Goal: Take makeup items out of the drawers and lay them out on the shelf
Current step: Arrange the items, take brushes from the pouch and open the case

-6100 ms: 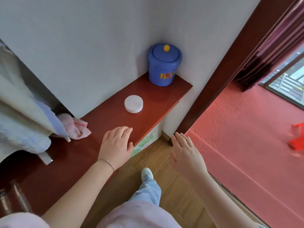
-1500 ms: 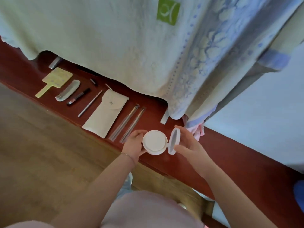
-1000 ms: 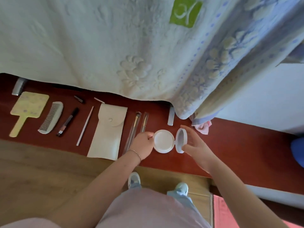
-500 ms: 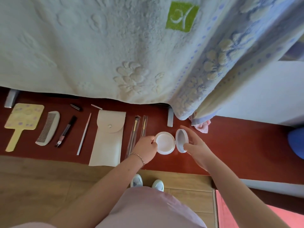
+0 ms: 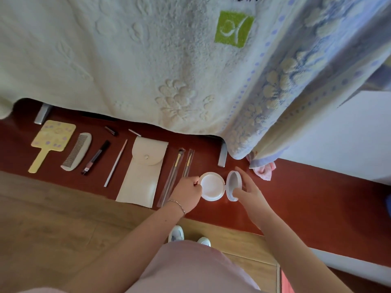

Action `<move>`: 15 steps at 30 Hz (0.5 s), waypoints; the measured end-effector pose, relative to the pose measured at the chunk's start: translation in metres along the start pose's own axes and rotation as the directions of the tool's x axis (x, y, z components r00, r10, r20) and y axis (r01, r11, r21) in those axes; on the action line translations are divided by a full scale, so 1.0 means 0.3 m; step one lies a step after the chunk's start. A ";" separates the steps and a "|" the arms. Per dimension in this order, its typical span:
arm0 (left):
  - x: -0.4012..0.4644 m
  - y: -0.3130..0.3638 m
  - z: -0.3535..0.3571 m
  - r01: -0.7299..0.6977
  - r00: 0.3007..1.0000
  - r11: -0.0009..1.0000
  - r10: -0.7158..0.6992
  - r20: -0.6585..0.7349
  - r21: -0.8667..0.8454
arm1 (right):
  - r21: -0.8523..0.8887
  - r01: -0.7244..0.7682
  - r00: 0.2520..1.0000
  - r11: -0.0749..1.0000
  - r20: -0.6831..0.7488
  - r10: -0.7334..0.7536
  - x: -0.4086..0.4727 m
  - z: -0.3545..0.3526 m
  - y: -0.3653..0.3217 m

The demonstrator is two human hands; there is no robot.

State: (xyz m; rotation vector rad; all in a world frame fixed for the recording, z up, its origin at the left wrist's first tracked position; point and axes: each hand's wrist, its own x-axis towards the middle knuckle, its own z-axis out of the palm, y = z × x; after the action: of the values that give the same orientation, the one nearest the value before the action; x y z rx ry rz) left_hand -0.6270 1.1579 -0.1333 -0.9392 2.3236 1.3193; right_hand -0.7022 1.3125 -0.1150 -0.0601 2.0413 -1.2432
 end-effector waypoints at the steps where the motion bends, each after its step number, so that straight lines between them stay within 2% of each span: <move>1: -0.008 0.002 0.002 0.021 1.000 1.000 -0.021 -0.020 -0.015 | 0.002 0.001 1.000 1.000 -0.005 -0.001 0.002 -0.004 0.006; 5: -0.059 -0.008 -0.008 0.044 0.994 0.994 -0.054 -0.098 -0.101 | -0.005 0.008 1.000 1.000 -0.014 -0.008 -0.005 -0.033 0.014; 10: -0.125 -0.044 -0.052 -0.042 0.985 0.996 0.029 -0.172 -0.074 | -0.036 0.074 0.993 0.997 -0.089 -0.077 -0.046 -0.081 -0.019; 15: -0.112 -0.109 -0.190 -0.123 0.938 0.991 0.132 -0.320 0.048 | -0.317 0.227 0.935 0.921 -0.193 -0.297 -0.112 -0.049 -0.066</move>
State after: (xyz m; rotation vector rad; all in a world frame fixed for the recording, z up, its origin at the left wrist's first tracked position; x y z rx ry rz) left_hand -0.5774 1.1109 -0.1058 -1.0815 2.6829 1.2568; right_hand -0.6928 1.3263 -0.0767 -0.3523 2.4808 -1.1404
